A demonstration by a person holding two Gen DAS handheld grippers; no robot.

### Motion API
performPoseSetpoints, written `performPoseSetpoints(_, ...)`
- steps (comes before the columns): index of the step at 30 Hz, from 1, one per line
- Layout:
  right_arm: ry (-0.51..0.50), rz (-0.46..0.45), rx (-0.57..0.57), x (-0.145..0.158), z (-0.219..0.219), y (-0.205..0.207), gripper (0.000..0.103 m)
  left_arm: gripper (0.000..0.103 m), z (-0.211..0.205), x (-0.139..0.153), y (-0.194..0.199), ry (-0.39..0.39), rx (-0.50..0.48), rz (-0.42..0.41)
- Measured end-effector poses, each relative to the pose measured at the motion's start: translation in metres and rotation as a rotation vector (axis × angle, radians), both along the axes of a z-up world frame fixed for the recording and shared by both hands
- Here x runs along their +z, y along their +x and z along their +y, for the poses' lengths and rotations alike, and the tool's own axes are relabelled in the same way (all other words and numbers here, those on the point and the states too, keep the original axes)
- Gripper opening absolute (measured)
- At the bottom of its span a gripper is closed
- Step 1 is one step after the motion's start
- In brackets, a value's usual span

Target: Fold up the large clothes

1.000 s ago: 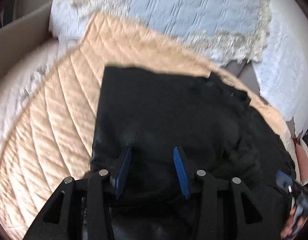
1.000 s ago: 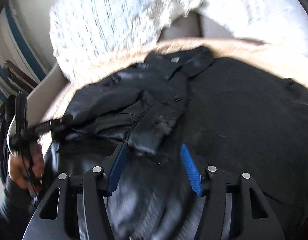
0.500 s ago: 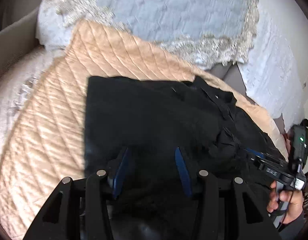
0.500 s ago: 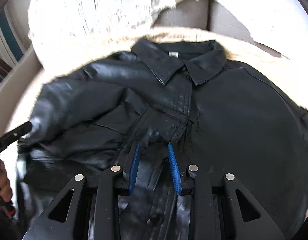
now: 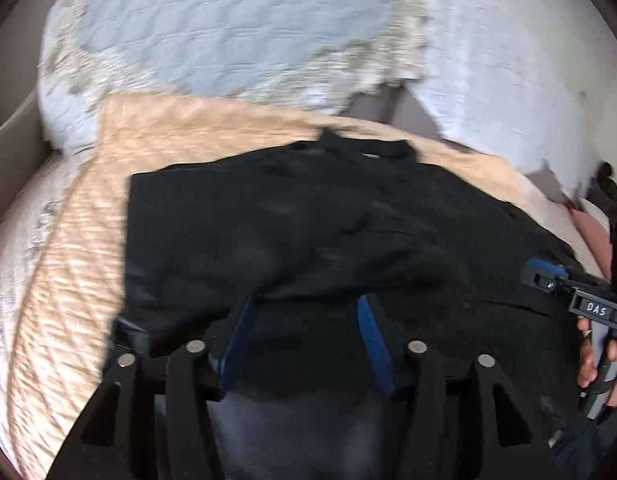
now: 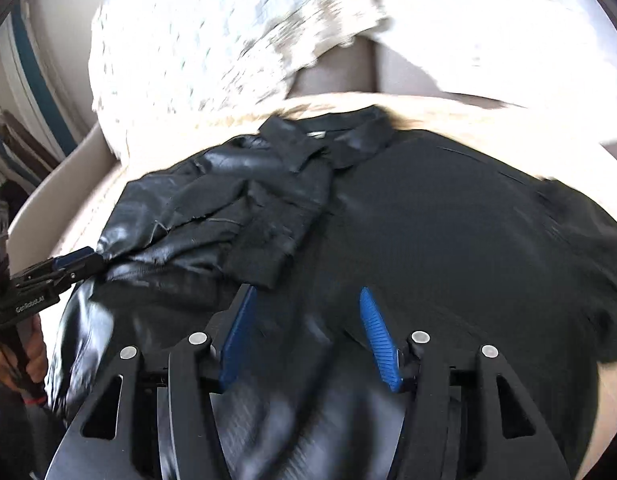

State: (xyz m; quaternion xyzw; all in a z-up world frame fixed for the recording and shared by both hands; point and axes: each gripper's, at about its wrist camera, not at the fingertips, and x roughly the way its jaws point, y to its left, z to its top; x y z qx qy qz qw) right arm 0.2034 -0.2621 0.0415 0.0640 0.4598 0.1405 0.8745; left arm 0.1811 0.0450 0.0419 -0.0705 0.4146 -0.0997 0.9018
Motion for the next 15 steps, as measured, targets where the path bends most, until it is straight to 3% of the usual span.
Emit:
performPoseSetpoints(4, 0.067, 0.02, -0.12, -0.006, -0.062, -0.033, 0.057, 0.057, -0.041, 0.005, -0.01, 0.028, -0.09, -0.017)
performPoseSetpoints(8, 0.112, 0.011, -0.293, -0.006, -0.141, -0.054, 0.059, 0.058, -0.057, 0.001, -0.016, 0.021, -0.105, -0.015)
performPoseSetpoints(15, 0.218, -0.009, -0.744, -0.031, -0.308, -0.069, 0.064, 0.058, -0.054, -0.016, -0.01, 0.041, -0.06, 0.015)
